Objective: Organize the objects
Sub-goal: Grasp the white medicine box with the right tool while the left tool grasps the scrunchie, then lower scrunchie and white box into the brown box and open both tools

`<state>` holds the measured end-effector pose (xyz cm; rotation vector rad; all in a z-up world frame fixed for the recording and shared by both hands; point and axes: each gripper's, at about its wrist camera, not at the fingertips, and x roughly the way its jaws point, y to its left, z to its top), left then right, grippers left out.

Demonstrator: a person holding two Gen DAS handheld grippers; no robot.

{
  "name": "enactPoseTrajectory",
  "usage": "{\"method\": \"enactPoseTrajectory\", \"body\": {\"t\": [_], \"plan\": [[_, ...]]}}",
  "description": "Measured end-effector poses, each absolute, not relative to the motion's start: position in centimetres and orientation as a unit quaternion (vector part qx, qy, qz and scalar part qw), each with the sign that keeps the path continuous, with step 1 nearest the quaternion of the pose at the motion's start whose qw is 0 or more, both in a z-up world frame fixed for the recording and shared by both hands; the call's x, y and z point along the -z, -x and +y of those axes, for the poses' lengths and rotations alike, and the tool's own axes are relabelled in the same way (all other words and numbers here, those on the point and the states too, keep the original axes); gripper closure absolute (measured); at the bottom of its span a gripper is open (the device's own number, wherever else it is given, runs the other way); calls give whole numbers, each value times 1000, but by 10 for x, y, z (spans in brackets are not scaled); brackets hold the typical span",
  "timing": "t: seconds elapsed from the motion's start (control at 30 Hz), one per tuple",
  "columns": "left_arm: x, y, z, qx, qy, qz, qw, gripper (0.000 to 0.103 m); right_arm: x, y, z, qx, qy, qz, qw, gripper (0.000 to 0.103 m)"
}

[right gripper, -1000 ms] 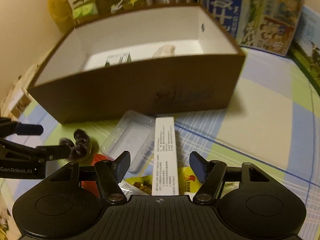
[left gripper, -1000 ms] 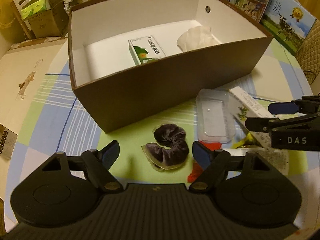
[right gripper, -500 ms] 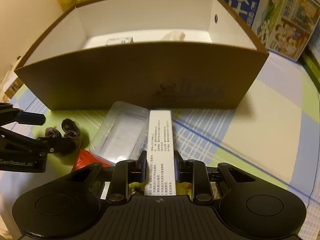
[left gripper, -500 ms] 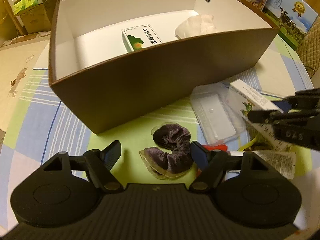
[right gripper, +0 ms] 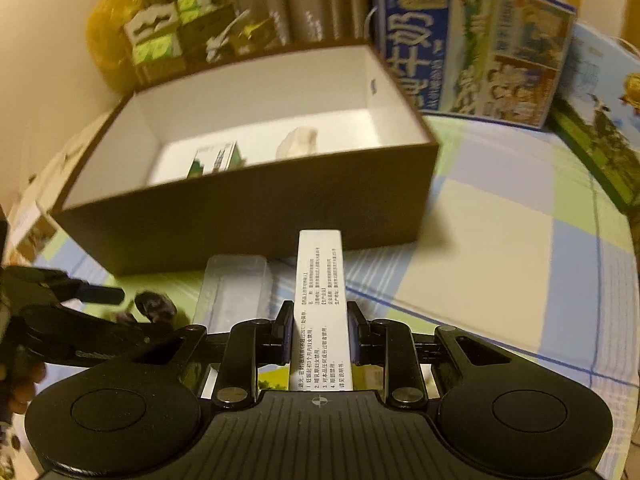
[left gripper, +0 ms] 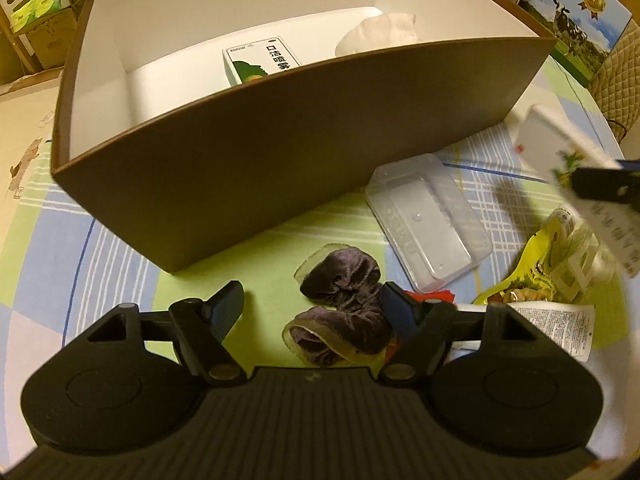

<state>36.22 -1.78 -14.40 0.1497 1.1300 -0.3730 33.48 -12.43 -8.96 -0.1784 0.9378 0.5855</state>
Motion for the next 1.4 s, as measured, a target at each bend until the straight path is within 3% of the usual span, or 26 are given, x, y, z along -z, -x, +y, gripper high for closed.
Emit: {"method": "enactPoseTrajectory", "body": {"t": [0.2, 0.3, 0.4, 0.47, 0.73, 1.13, 1.4], "plan": [[148, -363, -24, 184, -77, 532, 823, 32, 74, -331, -149, -249, 59, 438, 862, 80], [150, -364, -27, 190, -79, 531, 822, 39, 72, -329, -162, -233, 49, 440, 866, 80], [151, -363, -30, 196, -84, 525, 824, 48, 72, -325, -173, -220, 41, 444, 867, 80], [150, -362, -33, 204, -87, 520, 825, 62, 72, -323, -180, -213, 35, 446, 869, 80], [139, -358, -27, 219, -77, 509, 829, 88, 71, -315, -199, -197, 12, 449, 871, 80], [66, -332, 16, 233, -45, 465, 853, 89, 48, -315, -195, -232, -20, 425, 875, 80], [18, -358, 31, 216, -1, 436, 874, 89, 22, -346, -152, -303, -6, 383, 873, 80]]}}
